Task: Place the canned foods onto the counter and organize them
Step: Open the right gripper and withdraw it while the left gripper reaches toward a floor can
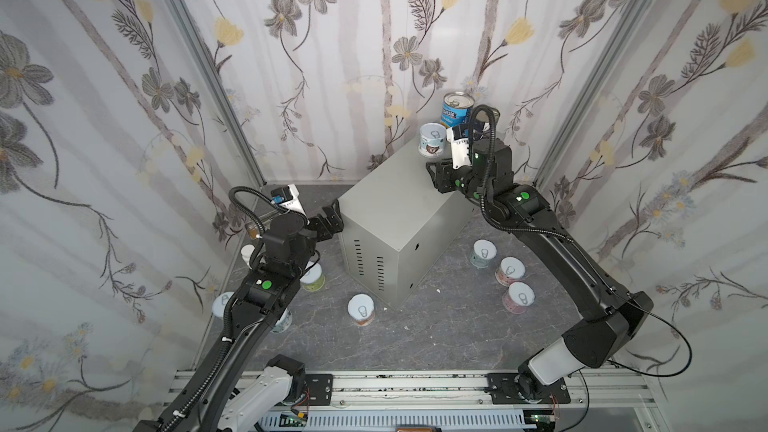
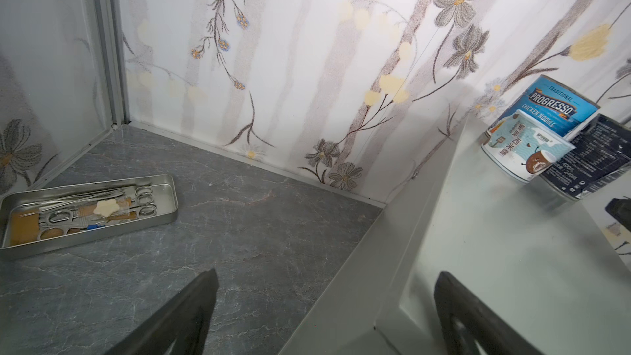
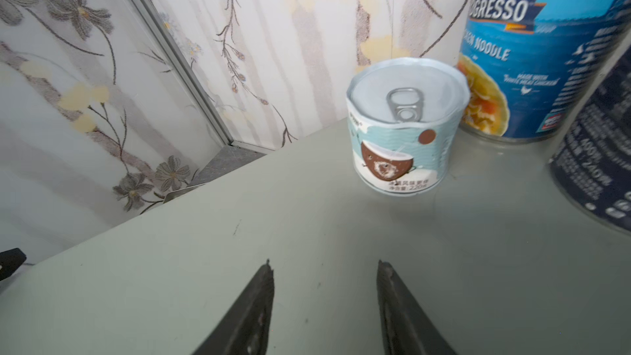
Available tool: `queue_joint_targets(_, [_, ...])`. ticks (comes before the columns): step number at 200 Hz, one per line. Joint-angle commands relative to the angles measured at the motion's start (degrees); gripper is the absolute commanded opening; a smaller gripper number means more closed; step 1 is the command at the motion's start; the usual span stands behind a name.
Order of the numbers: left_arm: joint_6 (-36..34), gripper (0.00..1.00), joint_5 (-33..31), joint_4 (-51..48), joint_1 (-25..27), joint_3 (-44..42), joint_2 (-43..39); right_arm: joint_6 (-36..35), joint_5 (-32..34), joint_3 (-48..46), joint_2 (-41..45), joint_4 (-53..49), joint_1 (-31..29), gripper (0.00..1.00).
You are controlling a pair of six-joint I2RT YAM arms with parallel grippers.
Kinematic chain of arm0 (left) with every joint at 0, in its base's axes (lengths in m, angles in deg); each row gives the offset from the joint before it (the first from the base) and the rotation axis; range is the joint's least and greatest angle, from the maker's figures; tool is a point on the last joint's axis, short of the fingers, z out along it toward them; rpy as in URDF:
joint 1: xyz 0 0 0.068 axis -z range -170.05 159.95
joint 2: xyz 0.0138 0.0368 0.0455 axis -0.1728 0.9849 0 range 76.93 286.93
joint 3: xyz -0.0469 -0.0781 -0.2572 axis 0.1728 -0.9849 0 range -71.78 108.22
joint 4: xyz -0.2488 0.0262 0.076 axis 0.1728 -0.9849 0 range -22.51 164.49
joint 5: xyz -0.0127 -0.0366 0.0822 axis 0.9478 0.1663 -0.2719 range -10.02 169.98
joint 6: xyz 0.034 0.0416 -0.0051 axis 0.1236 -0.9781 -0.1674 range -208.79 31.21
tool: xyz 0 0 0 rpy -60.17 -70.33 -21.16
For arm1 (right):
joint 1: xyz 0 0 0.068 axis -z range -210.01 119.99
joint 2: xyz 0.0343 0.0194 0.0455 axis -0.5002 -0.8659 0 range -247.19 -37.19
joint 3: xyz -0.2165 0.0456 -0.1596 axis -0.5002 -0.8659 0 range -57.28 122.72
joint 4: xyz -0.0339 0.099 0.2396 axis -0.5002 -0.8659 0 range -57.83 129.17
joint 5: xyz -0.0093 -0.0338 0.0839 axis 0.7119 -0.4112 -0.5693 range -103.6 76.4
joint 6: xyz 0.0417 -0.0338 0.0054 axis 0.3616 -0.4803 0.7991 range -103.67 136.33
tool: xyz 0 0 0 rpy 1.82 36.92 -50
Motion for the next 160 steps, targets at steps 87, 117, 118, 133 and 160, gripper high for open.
queue_joint_targets(87, [4.8, 1.00, 3.7, -14.2, 0.1, -8.4, -19.2, 1.1, -2.2, -9.6, 8.6, 8.1, -1.4, 0.67])
queue_joint_targets(117, [7.7, 1.00, 6.9, -14.4, 0.2, -13.6, -21.6, 1.2, -3.6, -16.4, 15.1, 11.6, -1.6, 0.82])
queue_joint_targets(118, [7.8, 1.00, 6.9, -14.4, 0.2, -13.8, -21.7, 1.2, -3.7, -16.7, 15.3, 11.8, -1.6, 0.82])
queue_joint_targets(133, [8.9, 1.00, 7.3, -14.9, 0.5, -15.9, -23.0, 1.5, -4.2, -19.7, 18.4, 12.7, -1.6, 0.87])
queue_joint_targets(160, [11.7, 1.00, 6.4, -15.9, 3.5, -17.1, -22.9, 1.4, -4.5, -23.0, 22.5, 12.6, -1.6, 0.91])
